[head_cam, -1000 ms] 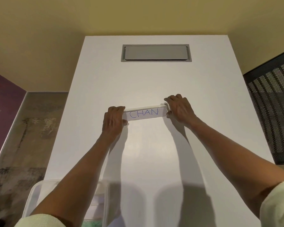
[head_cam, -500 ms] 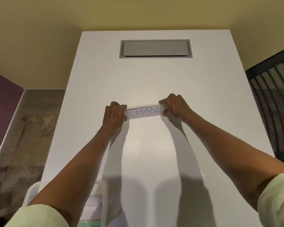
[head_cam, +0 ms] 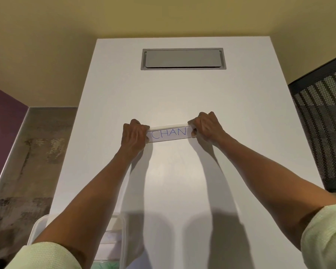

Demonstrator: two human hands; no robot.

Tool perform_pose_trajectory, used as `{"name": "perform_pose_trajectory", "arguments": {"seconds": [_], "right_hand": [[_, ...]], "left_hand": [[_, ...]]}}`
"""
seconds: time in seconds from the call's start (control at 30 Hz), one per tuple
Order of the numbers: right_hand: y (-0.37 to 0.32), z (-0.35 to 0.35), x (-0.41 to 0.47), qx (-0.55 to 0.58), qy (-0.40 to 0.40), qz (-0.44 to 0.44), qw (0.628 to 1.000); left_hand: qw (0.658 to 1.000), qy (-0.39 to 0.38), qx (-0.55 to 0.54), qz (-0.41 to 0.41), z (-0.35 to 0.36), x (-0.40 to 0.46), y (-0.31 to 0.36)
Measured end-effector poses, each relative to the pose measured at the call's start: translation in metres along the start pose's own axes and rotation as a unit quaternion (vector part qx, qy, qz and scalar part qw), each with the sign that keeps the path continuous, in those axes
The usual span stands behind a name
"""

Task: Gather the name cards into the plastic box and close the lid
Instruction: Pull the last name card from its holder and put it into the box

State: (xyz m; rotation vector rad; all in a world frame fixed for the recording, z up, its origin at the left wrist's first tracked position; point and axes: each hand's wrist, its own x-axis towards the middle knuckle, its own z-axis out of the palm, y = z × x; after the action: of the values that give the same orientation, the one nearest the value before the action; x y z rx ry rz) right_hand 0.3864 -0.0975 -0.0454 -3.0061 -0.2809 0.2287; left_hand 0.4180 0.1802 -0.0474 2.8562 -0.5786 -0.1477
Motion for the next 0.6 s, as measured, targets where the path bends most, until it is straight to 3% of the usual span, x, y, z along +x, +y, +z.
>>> {"name": "perform_pose_trajectory", "arguments": {"seconds": [0.2, 0.4, 0.6], "right_hand": [[-0.003, -0.011, -0.011, 0.084, 0.018, 0.041, 0.995], [-0.009, -0.036, -0.026, 0.139, 0.005, 0.082, 0.987], [-0.024, -0.064, -0.049, 0.096, 0.002, 0.062, 0.994]], "left_hand": [[0.999, 0.028, -0.023, 0.015, -0.013, -0.008, 0.004], [0.999, 0.017, 0.026, 0.029, -0.039, -0.016, 0.013], [0.996, -0.015, 0.08, 0.028, -0.074, -0.036, 0.024]]}}
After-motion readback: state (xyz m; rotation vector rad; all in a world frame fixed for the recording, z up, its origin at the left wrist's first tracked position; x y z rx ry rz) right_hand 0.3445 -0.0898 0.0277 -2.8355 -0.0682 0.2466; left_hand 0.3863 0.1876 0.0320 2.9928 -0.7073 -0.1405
